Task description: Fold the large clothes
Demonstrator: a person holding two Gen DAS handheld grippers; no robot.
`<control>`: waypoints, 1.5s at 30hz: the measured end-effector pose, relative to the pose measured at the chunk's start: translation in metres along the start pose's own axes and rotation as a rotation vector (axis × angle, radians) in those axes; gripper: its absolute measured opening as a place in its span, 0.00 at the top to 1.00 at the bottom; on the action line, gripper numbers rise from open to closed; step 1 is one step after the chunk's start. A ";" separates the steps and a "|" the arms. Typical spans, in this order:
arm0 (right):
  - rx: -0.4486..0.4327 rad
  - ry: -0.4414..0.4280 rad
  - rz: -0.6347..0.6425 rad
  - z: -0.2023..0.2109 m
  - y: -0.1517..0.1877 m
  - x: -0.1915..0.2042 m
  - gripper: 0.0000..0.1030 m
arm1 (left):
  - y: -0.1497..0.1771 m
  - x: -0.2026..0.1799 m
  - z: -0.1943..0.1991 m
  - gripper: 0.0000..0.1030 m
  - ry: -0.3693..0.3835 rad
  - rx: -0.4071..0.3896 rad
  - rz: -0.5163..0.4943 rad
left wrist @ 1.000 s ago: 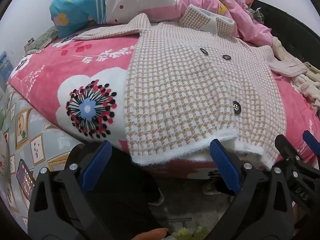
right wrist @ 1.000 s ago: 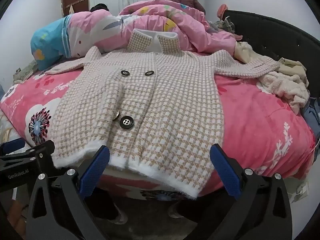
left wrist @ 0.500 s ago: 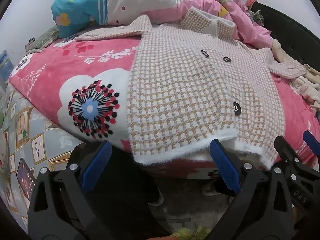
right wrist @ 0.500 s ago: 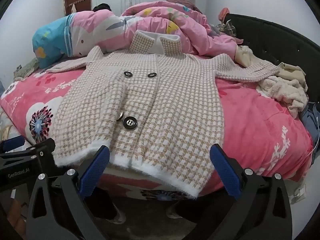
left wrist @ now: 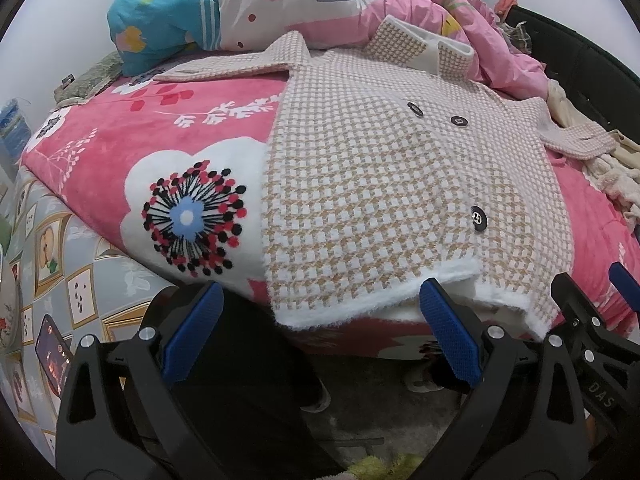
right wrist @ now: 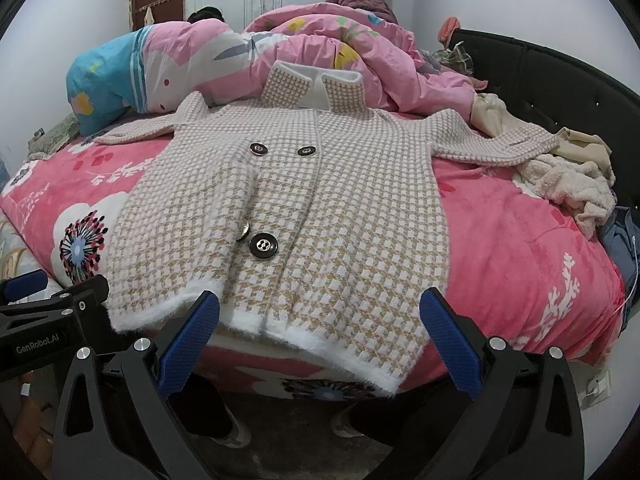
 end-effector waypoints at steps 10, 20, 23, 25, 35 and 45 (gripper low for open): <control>-0.001 0.000 0.000 0.001 -0.001 0.000 0.05 | 0.000 0.001 -0.001 0.08 -0.006 -0.001 -0.002; -0.003 0.000 0.002 0.000 -0.001 0.001 0.05 | 0.000 0.003 -0.002 0.08 -0.012 -0.003 -0.003; -0.004 -0.003 0.006 0.000 -0.003 0.003 0.05 | 0.000 0.005 -0.002 0.08 -0.016 -0.005 -0.001; -0.004 -0.004 0.007 -0.001 -0.004 0.003 0.05 | 0.000 0.005 -0.002 0.08 -0.019 -0.006 -0.002; -0.007 -0.006 0.010 -0.002 -0.006 0.004 0.05 | -0.001 0.006 0.000 0.08 -0.032 -0.013 -0.005; -0.009 -0.006 0.012 -0.002 -0.005 0.005 0.05 | -0.002 0.006 0.001 0.08 -0.036 -0.017 -0.005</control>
Point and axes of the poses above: each gripper's, at about its wrist camera, not at the fingertips, and z roughly against the way its jaws point, x to its left, y to its underside, the point moved 9 cm from there along -z, roughly the way its jaws point, and after that the axes turned 12 degrees about -x, right-handed, at the moved point
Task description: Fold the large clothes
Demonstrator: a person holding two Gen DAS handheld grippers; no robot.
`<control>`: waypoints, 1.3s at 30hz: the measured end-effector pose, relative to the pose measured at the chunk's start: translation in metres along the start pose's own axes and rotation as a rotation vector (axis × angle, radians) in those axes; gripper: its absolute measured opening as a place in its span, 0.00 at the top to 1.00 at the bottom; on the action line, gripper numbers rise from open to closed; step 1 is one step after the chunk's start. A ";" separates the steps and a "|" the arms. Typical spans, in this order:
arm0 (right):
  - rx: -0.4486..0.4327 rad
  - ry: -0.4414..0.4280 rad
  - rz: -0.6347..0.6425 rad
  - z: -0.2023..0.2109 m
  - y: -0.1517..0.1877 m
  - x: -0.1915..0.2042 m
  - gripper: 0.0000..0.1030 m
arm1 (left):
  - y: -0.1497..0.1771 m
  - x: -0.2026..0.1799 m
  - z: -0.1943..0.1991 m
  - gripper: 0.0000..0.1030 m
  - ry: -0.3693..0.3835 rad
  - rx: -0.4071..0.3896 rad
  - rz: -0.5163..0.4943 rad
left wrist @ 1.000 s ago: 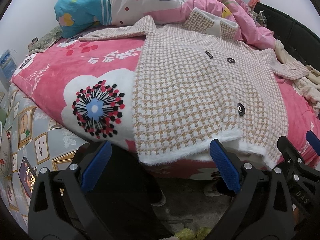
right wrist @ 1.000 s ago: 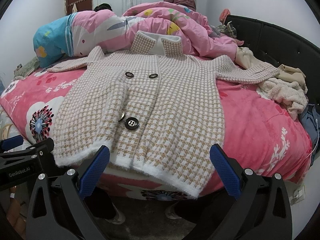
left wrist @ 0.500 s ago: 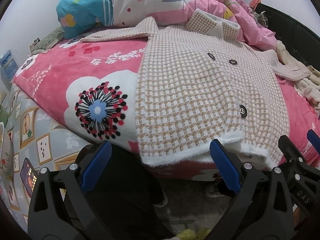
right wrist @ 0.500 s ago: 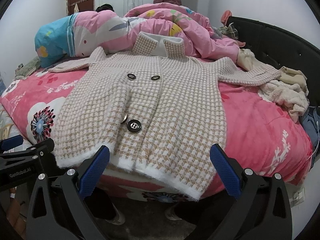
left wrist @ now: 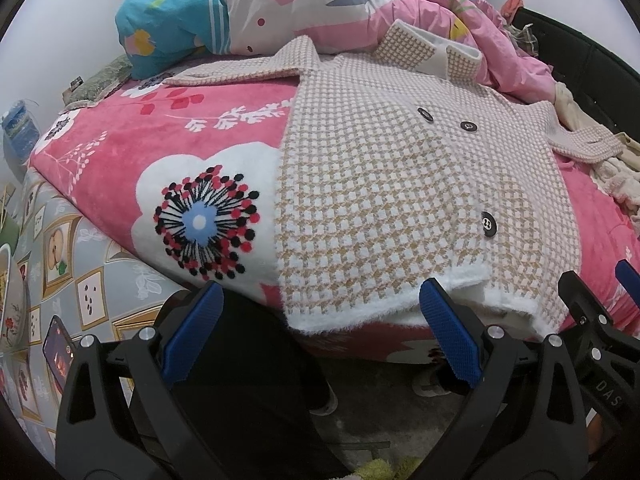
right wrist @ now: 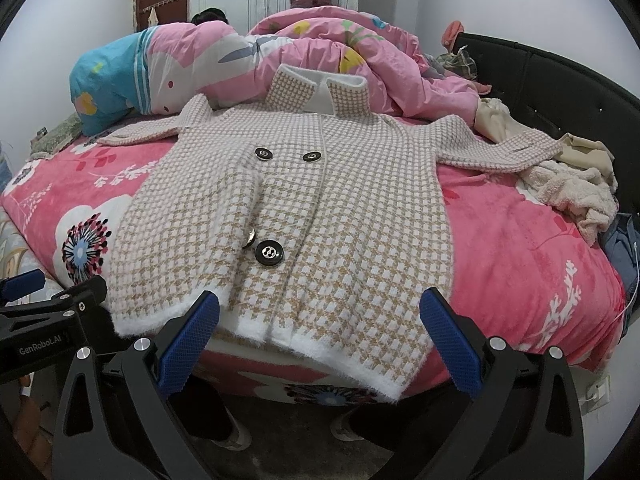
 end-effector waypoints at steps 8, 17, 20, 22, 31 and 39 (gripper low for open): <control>-0.001 -0.001 0.001 0.000 -0.001 0.001 0.05 | 0.000 0.000 0.000 0.08 0.000 0.001 -0.001; 0.002 -0.003 0.001 -0.001 0.000 0.004 0.05 | -0.001 0.002 0.000 0.08 0.001 0.000 0.002; 0.007 -0.002 0.004 0.000 0.000 0.005 0.05 | -0.001 0.004 0.000 0.08 0.002 -0.001 0.004; 0.010 0.000 0.007 0.000 0.001 0.006 0.05 | -0.001 0.005 0.000 0.08 0.001 -0.001 0.004; 0.014 0.001 0.011 -0.001 0.000 0.006 0.05 | -0.004 0.008 0.003 0.08 -0.010 -0.008 0.009; 0.014 0.007 0.021 -0.002 -0.005 0.005 0.05 | -0.012 0.008 0.003 0.08 -0.017 -0.013 0.015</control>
Point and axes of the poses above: each gripper's, at about its wrist camera, not at the fingertips, and z roughly against the way its jaws point, x to its left, y to its underside, the point moved 9 cm from there along -z, roughly the way its jaws point, and after that the axes turned 12 degrees about -x, right-handed, at the moved point
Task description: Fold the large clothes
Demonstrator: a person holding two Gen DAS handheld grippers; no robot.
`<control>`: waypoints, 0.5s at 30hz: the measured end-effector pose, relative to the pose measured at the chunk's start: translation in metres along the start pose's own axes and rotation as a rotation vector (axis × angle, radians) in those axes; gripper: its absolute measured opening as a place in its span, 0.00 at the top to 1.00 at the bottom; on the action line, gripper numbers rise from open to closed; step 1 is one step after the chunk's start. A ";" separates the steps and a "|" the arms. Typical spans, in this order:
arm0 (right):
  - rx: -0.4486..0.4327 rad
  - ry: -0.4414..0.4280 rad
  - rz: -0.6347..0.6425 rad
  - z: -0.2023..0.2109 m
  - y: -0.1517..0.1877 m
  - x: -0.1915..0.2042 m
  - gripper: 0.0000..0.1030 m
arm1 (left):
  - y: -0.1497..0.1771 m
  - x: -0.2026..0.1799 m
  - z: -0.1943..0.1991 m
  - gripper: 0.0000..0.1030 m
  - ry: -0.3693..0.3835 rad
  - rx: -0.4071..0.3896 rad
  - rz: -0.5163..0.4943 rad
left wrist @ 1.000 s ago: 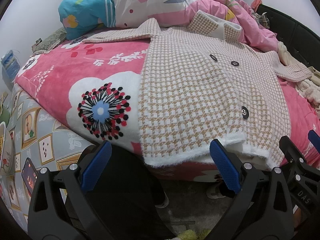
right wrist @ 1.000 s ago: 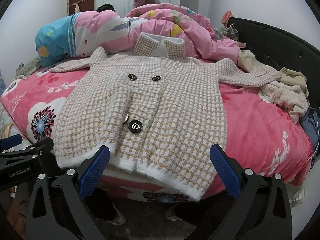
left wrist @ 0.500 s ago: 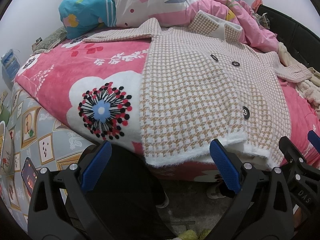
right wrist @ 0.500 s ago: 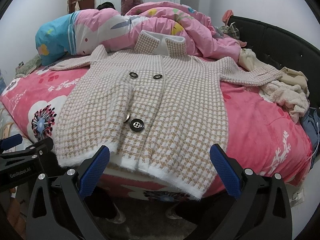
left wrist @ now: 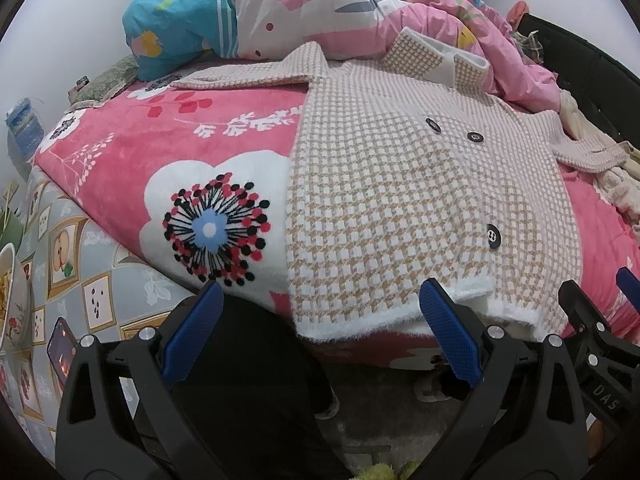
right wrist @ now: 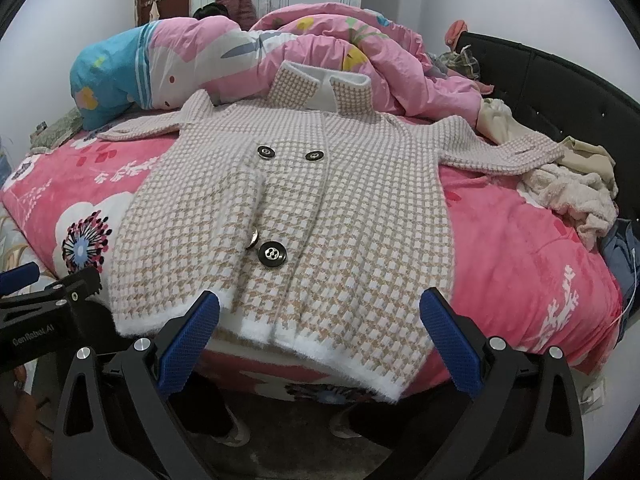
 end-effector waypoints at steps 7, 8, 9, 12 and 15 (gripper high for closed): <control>-0.005 0.002 0.012 -0.008 -0.011 0.000 0.05 | -0.009 0.001 -0.005 0.08 -0.005 -0.003 0.004; -0.006 0.001 0.014 -0.009 -0.012 0.001 0.05 | -0.011 0.001 -0.007 0.08 -0.005 -0.003 0.005; -0.006 0.001 0.017 -0.011 -0.014 0.001 0.05 | -0.012 0.001 -0.008 0.08 -0.006 -0.002 0.006; -0.008 0.004 0.023 -0.016 -0.019 0.002 0.05 | -0.017 0.001 -0.013 0.08 -0.009 -0.003 0.007; -0.010 0.005 0.028 -0.023 -0.024 0.004 0.05 | -0.022 0.002 -0.019 0.08 -0.011 0.000 0.007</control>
Point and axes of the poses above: each gripper's, at about its wrist camera, not at the fingertips, and z roughly against the way its jaws point, x to its left, y to its underside, the point moved 9 cm from there along -z, roughly the way its jaws point, and after that the axes turned 12 degrees about -x, right-handed, at the moved point
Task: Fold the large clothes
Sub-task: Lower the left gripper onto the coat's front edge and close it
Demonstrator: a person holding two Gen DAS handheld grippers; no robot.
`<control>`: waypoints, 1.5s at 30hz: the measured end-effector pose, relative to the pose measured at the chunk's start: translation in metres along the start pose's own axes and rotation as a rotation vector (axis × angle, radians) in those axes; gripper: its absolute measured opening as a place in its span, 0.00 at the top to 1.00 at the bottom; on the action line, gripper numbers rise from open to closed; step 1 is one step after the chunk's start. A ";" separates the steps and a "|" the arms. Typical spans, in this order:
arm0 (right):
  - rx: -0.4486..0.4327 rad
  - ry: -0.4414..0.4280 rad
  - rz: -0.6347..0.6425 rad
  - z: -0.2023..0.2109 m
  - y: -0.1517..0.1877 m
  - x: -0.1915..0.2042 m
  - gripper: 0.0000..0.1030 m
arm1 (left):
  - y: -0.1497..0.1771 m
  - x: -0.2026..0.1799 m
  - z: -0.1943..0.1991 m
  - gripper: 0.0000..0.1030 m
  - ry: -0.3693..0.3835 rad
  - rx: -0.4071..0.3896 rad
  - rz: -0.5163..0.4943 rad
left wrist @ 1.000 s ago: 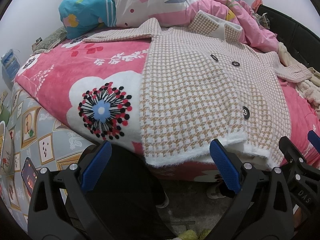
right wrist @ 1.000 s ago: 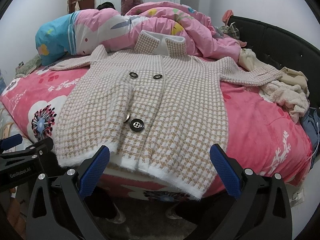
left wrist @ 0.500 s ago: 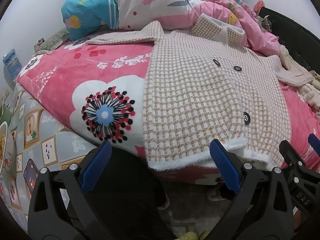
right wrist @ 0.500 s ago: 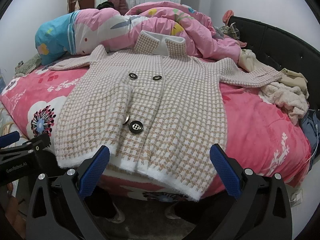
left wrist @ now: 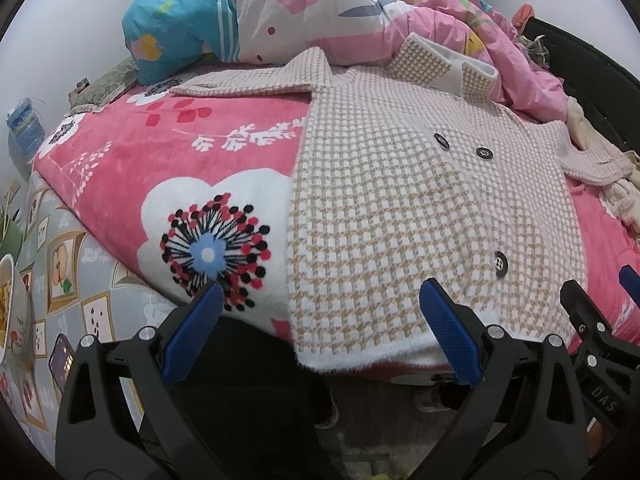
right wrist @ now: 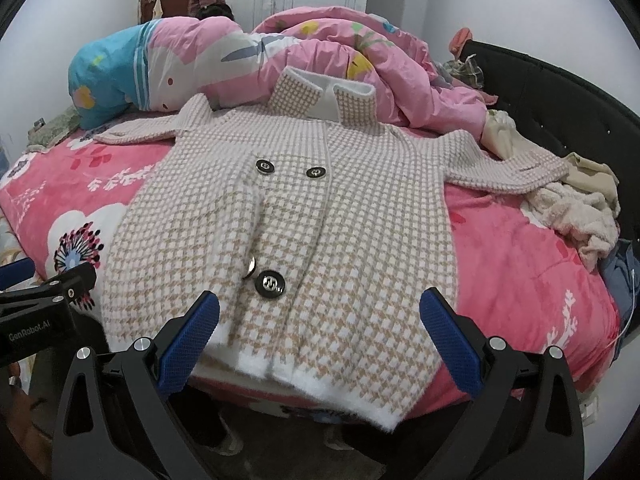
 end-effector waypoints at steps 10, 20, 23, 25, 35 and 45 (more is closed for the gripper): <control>0.014 -0.040 -0.007 -0.033 -0.016 0.008 0.05 | -0.019 0.004 -0.028 0.08 -0.017 0.002 -0.003; -0.015 -0.093 0.095 -0.075 -0.046 0.028 0.05 | -0.061 0.022 -0.073 0.08 -0.061 -0.011 0.022; -0.033 -0.114 0.145 -0.088 -0.059 0.038 0.05 | -0.082 0.031 -0.085 0.08 -0.078 -0.047 0.045; -0.041 -0.132 0.159 -0.097 -0.069 0.043 0.05 | -0.097 0.037 -0.091 0.08 -0.082 -0.082 0.054; -0.126 -0.343 0.069 -0.147 -0.133 0.079 0.05 | -0.164 0.061 -0.130 0.08 0.098 -0.156 0.267; -0.045 -0.385 0.053 -0.221 -0.152 0.118 0.05 | -0.228 0.143 -0.211 0.08 -0.014 -0.158 0.366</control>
Point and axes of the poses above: each gripper's, at about its wrist camera, not at the fingertips, and z roughly against the way its jaws point, x to its left, y to its underside, the point moved 9 cm from there along -z, roughly the way its jaws point, and after that the axes turned 12 degrees about -x, right-handed, at the moved point
